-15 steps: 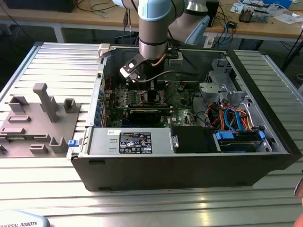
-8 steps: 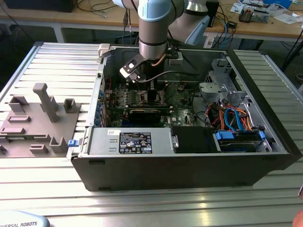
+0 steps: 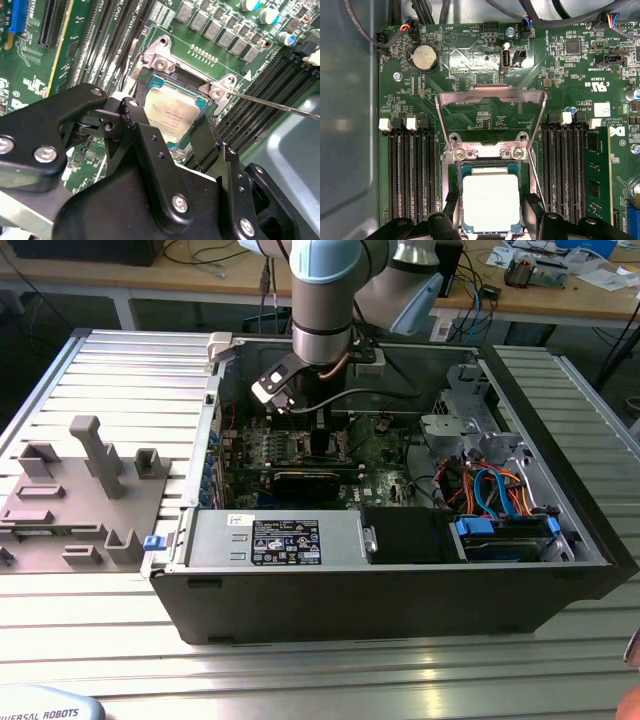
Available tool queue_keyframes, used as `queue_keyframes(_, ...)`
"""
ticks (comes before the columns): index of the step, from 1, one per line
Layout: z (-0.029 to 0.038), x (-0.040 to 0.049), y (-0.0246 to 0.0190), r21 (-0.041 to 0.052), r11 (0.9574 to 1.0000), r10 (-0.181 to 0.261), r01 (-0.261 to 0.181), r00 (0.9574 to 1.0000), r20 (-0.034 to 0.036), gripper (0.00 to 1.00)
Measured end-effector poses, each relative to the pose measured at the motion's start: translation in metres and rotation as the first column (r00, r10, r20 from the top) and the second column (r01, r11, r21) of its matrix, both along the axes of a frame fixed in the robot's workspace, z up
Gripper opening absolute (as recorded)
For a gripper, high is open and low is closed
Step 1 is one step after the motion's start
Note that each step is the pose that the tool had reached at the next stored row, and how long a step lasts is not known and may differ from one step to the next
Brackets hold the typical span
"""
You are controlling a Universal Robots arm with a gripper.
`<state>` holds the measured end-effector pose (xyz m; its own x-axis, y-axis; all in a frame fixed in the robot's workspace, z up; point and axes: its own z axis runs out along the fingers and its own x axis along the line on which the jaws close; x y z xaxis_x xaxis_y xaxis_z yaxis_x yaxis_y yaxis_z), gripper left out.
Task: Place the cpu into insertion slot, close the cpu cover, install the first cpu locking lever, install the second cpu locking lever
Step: 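Place the cpu into insertion slot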
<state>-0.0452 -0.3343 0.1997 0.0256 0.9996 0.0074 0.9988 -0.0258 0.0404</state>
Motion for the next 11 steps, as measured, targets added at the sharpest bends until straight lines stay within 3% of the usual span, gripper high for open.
queue_keyframes(2,-0.0001,-0.0001,0.0004,0.0042,1.0,0.0,0.0,1.0,0.0001,0.62)
queue_keyframes(6,0.0006,-0.0002,0.0004,0.004,1.0,0.0,0.0,1.0,-0.0002,0.62)
queue_keyframes(11,0.009,-0.0002,0.0005,0.0042,1.0,0.0,0.0,1.0,0.0,0.62)
